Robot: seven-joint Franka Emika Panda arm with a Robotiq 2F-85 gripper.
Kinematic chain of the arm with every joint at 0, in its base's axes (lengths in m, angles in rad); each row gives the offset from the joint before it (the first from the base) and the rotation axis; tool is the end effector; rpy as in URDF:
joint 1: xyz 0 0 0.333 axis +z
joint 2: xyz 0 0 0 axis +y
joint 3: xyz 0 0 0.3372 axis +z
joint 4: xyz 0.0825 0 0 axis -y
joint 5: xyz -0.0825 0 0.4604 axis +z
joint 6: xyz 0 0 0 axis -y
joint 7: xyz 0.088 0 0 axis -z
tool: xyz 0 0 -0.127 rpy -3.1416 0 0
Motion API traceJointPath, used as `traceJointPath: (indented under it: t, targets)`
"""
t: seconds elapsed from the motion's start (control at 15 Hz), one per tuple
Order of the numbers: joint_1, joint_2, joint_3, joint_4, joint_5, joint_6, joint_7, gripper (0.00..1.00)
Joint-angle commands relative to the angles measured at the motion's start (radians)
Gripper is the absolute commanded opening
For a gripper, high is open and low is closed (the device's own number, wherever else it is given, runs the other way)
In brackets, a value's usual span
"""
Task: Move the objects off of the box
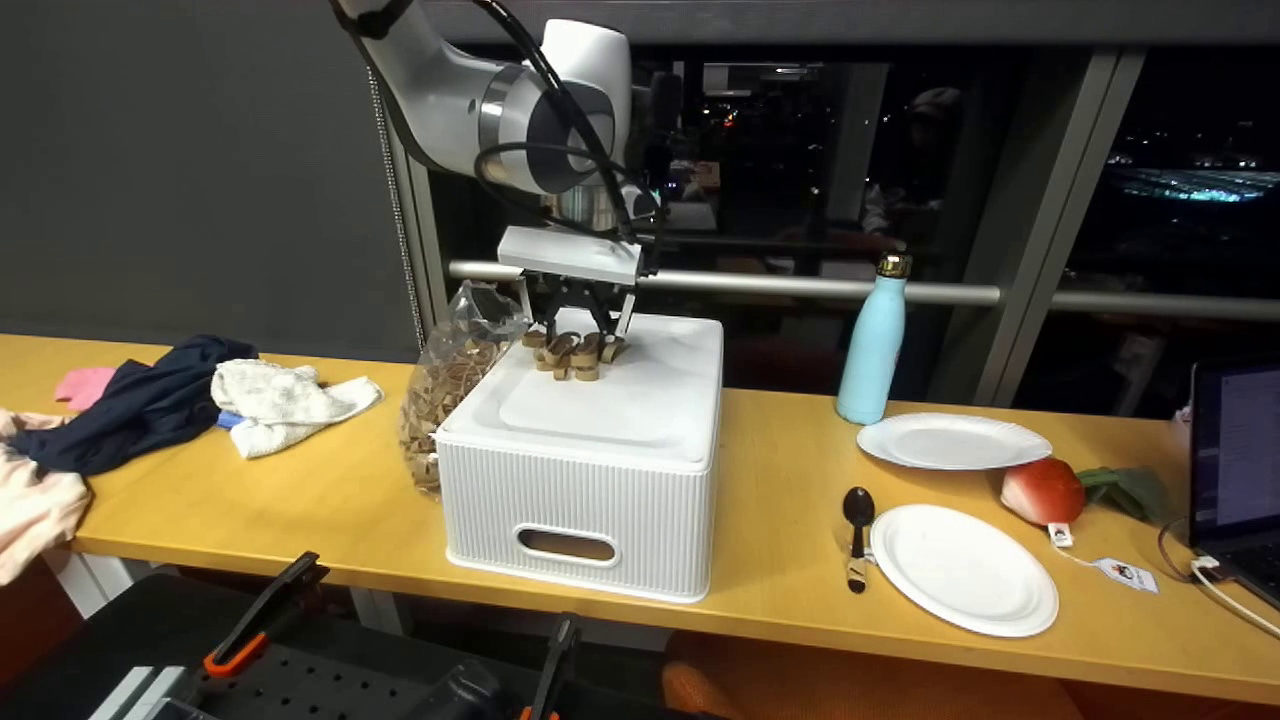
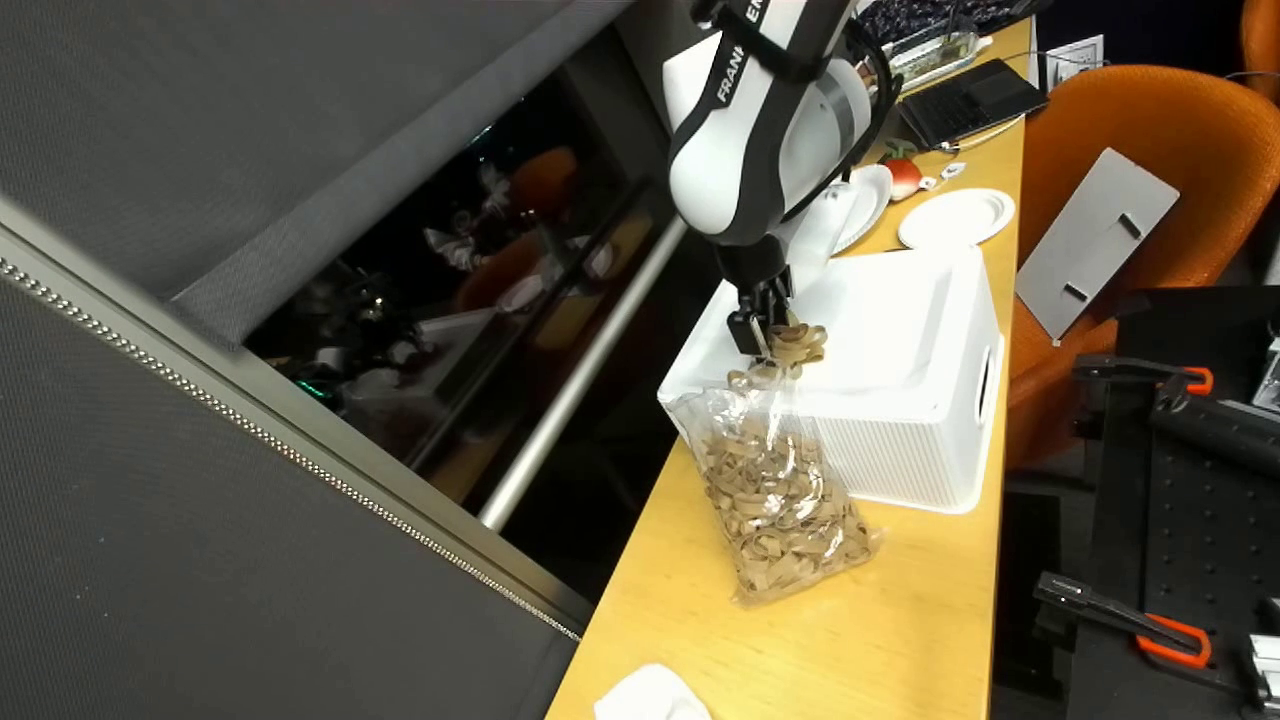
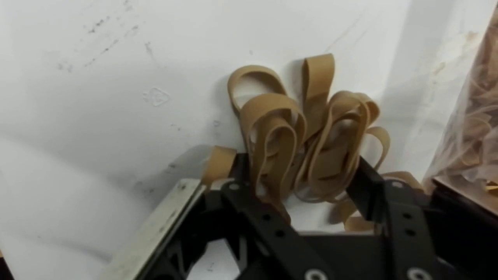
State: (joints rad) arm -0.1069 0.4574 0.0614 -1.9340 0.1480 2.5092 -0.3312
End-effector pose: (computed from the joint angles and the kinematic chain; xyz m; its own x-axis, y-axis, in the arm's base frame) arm 0.6989 -0.0321 0.2034 0.9773 0.1549 0.1445 0.1682 -0.9821 -0.0850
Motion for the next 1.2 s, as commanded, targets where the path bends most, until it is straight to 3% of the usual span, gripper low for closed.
traceJointPath:
  t: [0.0,0.2,0.33,0.6,1.13]
  targets:
    - [-0.013,-0.026,0.015,-0.018,0.023,-0.015,0.021,0.35]
    - [-0.01,-0.048,0.013,-0.022,0.033,-0.042,0.066,0.12]
    - [-0.008,-0.067,0.017,-0.029,0.045,-0.064,0.089,0.01]
    - [0.012,-0.108,0.024,-0.027,0.067,-0.094,0.117,0.02]
    - [0.081,-0.135,0.001,0.006,-0.038,-0.078,0.177,0.02]
